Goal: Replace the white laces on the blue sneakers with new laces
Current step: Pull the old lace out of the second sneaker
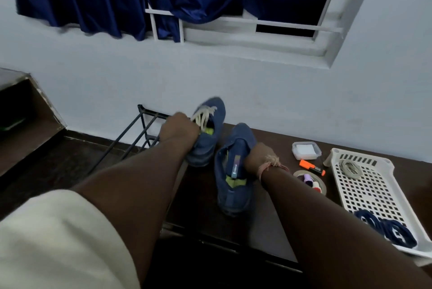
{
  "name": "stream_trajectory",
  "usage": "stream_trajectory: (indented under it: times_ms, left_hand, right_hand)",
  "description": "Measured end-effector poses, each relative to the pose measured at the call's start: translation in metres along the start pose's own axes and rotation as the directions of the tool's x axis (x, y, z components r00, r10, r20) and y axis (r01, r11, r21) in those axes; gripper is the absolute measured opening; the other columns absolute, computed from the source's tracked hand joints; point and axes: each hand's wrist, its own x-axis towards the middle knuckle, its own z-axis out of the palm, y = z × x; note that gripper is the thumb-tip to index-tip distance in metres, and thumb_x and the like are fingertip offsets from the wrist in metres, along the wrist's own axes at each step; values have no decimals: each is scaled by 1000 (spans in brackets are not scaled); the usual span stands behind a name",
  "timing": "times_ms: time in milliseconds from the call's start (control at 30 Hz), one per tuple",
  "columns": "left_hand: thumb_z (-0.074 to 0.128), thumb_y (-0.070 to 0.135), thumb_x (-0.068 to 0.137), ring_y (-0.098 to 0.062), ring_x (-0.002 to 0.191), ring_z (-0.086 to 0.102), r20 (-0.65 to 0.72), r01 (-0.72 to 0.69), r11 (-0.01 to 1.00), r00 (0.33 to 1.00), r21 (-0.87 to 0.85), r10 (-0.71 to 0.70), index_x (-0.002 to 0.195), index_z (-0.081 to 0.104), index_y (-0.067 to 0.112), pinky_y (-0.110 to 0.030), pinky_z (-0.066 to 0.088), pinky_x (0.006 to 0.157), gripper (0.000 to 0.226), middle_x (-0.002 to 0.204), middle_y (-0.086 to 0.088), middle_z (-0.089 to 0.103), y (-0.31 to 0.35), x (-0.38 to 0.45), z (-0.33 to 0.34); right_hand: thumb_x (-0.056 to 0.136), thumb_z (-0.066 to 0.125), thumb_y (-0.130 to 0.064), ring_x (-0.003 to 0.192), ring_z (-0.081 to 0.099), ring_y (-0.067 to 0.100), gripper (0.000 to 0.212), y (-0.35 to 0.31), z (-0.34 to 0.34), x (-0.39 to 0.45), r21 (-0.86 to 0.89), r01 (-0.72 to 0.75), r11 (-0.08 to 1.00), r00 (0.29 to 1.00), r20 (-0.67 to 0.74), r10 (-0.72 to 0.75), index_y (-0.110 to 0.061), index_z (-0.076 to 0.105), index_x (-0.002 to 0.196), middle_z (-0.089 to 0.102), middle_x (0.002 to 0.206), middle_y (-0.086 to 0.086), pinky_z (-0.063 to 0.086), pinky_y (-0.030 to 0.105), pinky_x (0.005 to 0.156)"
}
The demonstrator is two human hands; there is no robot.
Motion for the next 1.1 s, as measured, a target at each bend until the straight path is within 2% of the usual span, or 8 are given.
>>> stream_trajectory:
  times_ms: [300,433,533,633,733,900,1033,1100]
  left_hand:
    - [58,15,86,-37,95,66,-105,-32,993,994,-109,21,92,64,6,-32,41,68,13,104,-16,69,41,-12,-58]
    - [58,20,87,-39,104,65,-27,-97,985,995,-142,94,95,63,8,-31,42,71,15,111,-18,68,62,-45,-35]
    - [57,24,84,-40,97,67,73,-200,973,975,-117,209,90,67,6,-31,43,68,21,102,-19,70,77,-74,-4]
    - [57,24,86,-34,87,66,136,-247,965,956,-92,258,88,65,7,-32,41,63,20,92,-13,68,87,-112,25]
    - [56,23,91,-34,86,65,168,-272,956,943,-107,287,82,59,9,-32,39,62,18,91,-15,68,85,-147,51]
    - [42,43,103,-32,89,62,71,-472,879,881,75,467,80,65,14,-38,43,71,44,90,-10,68,59,-174,64]
    - [53,41,98,-38,143,32,155,-305,913,950,269,272,139,54,25,-50,31,111,44,153,-11,41,20,-165,72]
    - [55,33,99,-42,147,26,268,-254,942,944,219,192,150,39,25,-52,31,114,54,161,-13,26,2,-157,78]
  right_hand:
    - [94,57,-18,101,66,36,21,-20,18,2,212,72,975,992,-113,-49,-1,66,101,69,107,19,46,30,73]
    - [98,35,-60,93,66,35,66,-5,-26,6,448,151,881,951,-310,-5,-4,69,92,71,98,19,45,32,79]
    - [73,36,-92,84,66,31,91,12,-58,5,528,117,841,972,-237,14,-8,70,87,70,89,13,53,39,82]
    - [76,75,-58,74,65,27,48,41,-65,-5,426,92,900,990,-139,-35,-12,64,75,65,74,7,54,36,65]
    - [82,65,-13,87,65,33,8,73,-52,-14,223,58,973,991,-134,-29,-7,59,81,65,83,12,45,31,66]
    - [86,58,-9,99,64,33,14,106,-27,-38,175,-4,985,991,-134,27,-5,60,100,64,96,15,47,32,76]
    - [87,56,-10,106,62,36,18,119,3,-47,139,-13,990,993,-116,30,-7,57,105,66,112,18,47,34,80]
    - [88,53,-10,105,62,38,12,125,16,-48,128,-3,992,991,-133,20,-10,54,100,65,113,19,47,35,80]
